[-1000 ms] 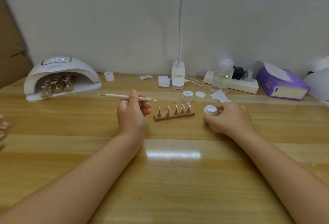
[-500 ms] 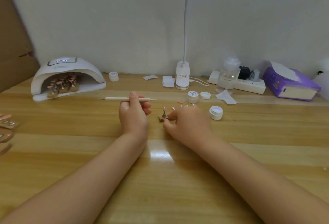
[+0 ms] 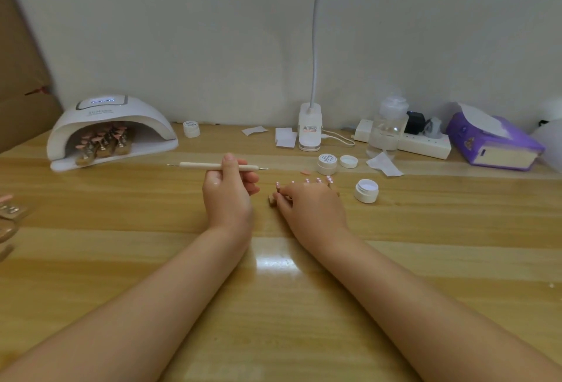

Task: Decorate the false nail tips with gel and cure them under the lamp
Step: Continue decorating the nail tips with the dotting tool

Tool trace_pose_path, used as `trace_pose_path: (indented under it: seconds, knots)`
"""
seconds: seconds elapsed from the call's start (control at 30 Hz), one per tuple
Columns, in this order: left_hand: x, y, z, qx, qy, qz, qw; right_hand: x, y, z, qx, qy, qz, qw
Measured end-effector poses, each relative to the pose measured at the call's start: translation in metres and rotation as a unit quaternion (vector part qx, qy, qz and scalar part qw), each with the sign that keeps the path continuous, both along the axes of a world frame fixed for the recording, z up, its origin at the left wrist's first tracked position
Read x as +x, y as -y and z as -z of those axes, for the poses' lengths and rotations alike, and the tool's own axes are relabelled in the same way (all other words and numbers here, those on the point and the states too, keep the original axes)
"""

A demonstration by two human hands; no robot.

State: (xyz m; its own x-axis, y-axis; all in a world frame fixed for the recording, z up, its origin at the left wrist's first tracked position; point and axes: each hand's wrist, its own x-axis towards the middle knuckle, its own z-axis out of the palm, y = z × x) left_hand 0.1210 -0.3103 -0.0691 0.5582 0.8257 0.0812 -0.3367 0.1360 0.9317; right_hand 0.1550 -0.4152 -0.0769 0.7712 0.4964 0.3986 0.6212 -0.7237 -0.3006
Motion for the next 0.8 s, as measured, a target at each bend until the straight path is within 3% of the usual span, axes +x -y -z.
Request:
trace_pose_path:
  seconds: [0.33,0.8]
  knots:
    - [-0.007,0.005,-0.006,0.044,0.047,0.028,0.998,-0.006,0.009,-0.003,0.057,0.007,-0.018,0.998]
    - [-0.009,0.007,-0.007,0.060,0.050,0.025,0.997,-0.012,0.009,-0.003,-0.017,0.086,-0.063,0.994]
